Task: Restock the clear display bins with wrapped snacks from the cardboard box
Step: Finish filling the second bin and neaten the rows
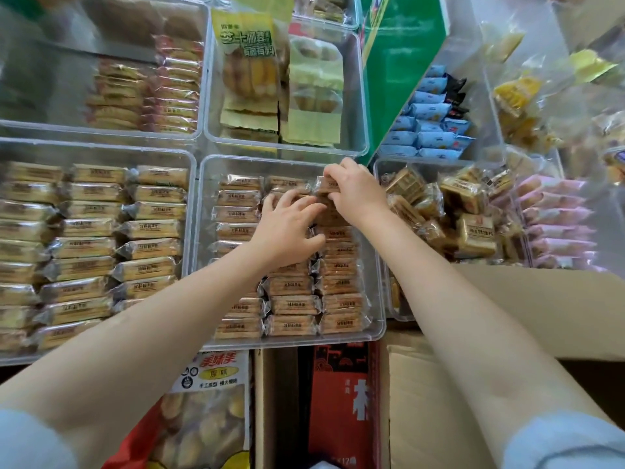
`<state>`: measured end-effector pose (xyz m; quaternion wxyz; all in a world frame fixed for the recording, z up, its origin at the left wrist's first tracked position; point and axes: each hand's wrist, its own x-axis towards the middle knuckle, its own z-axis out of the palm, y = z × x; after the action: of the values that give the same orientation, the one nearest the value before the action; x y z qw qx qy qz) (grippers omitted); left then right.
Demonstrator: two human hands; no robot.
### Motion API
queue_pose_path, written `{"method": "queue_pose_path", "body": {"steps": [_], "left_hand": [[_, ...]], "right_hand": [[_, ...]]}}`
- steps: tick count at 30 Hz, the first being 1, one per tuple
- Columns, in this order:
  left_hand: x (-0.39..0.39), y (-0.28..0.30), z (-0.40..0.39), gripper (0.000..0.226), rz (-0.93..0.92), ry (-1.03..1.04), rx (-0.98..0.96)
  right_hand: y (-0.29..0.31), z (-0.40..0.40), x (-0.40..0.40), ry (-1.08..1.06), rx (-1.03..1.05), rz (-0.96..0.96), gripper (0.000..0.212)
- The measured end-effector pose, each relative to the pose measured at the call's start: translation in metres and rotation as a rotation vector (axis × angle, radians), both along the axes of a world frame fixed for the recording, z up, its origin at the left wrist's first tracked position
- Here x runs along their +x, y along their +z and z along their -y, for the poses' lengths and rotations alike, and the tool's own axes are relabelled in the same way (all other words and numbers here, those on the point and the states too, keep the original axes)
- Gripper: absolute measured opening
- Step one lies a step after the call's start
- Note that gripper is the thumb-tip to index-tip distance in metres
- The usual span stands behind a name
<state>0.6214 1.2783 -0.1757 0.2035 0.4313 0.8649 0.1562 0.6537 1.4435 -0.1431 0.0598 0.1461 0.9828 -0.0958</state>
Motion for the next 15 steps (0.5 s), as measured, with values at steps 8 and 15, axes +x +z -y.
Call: {"method": "queue_pose_path", "body": {"steps": [8,15], "left_hand": [[0.003,-0.006,0.001,0.062,-0.025,-0.034,-0.04],[0.0,0.004,-0.015,0.062,0.069,0.041,-0.095]], "right_hand": [[-0.002,0.01,0.016,-0.033,0.343,-0.068,0.011],[0.001,-0.001,0.019,-0.194,-0.044,-0.157,0.026]]}}
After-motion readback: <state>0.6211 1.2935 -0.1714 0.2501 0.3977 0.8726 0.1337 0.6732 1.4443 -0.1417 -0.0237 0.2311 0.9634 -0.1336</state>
